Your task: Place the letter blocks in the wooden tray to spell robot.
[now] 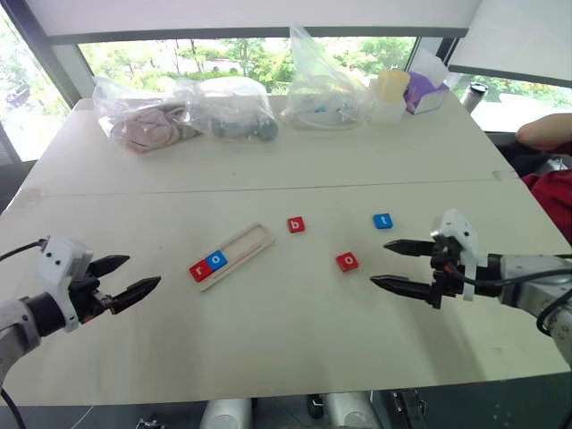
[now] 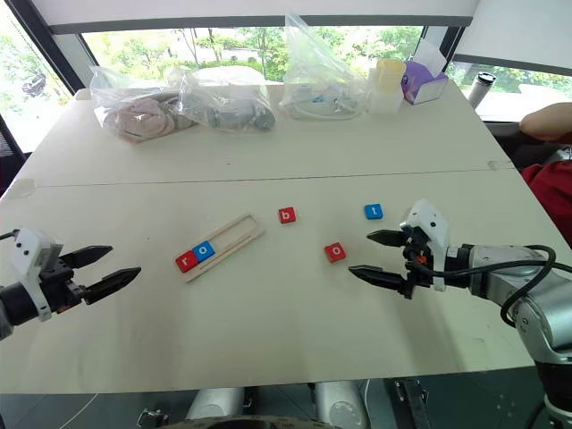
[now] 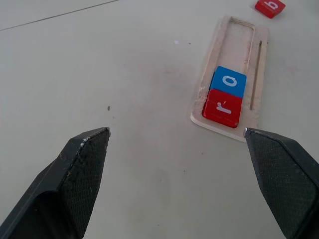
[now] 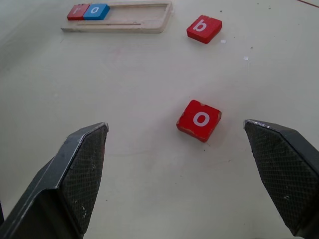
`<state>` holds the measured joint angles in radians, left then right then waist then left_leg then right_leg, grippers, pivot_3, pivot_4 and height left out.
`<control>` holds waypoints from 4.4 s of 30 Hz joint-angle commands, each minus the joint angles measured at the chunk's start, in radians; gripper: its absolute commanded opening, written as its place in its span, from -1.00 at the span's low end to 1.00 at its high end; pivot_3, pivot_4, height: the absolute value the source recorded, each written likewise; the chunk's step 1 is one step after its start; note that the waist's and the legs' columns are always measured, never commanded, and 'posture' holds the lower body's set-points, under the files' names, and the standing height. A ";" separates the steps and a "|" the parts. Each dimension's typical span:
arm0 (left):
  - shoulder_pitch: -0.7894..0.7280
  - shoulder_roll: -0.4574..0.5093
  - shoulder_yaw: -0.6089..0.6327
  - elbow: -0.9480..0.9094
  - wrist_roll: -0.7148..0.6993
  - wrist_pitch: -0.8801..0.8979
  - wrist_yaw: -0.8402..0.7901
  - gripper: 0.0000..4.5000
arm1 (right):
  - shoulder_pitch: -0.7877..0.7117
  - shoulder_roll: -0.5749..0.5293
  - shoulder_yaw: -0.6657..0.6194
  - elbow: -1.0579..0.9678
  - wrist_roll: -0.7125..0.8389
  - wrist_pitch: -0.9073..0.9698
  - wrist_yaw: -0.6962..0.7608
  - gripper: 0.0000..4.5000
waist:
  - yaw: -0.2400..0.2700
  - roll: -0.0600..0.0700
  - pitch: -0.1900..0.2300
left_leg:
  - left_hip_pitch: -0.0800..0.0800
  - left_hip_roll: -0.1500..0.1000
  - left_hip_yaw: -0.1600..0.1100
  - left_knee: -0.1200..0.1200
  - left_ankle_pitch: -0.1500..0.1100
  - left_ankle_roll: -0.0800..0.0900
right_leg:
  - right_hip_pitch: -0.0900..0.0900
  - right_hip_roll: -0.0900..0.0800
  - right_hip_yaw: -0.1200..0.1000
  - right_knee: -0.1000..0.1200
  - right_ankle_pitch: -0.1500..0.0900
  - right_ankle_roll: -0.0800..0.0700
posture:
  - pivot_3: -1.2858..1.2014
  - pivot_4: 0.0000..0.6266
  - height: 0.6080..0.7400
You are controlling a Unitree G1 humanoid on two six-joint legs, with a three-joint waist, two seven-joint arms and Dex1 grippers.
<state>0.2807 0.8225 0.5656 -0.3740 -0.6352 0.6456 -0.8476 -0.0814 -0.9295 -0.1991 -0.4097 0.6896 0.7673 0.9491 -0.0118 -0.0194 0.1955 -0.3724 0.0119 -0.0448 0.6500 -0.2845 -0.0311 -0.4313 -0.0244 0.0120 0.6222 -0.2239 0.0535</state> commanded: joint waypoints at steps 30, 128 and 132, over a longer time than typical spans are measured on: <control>-0.108 0.152 -0.024 -0.006 0.007 0.029 -0.084 1.00 | -0.055 0.035 0.037 -0.073 0.011 0.006 -0.051 0.99 | -0.001 0.000 0.000 | 0.001 -0.001 0.004 0.002 0.000 0.000 | -0.004 0.002 0.004 0.007 0.000 0.000 | 0.03 -0.52 1.00; -0.665 0.032 -0.840 0.433 0.488 -0.524 -0.502 1.00 | 0.024 0.176 0.126 -0.257 0.054 0.070 -0.293 1.00 | -0.002 0.000 -0.004 | 0.007 0.004 0.011 0.000 -0.001 0.002 | -0.002 0.012 0.016 0.008 0.001 -0.001 | 0.03 -0.52 1.00; -0.642 0.030 -0.825 0.394 0.491 -0.504 -0.485 1.00 | 0.009 0.188 0.122 -0.251 0.060 0.081 -0.321 1.00 | -0.002 0.000 -0.004 | 0.006 0.004 0.011 0.001 -0.001 0.002 | -0.002 0.012 0.016 0.008 0.001 -0.001 | 0.03 -0.52 1.00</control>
<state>-0.3785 0.8536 -0.2574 0.0493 -0.1493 0.1320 -1.3346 -0.0595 -0.7490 -0.0600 -0.6399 0.7411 0.8495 0.6400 -0.0142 -0.0196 0.1913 -0.3666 0.0156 -0.0339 0.6514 -0.2853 -0.0294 -0.4333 -0.0129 0.0277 0.6303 -0.2231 0.0527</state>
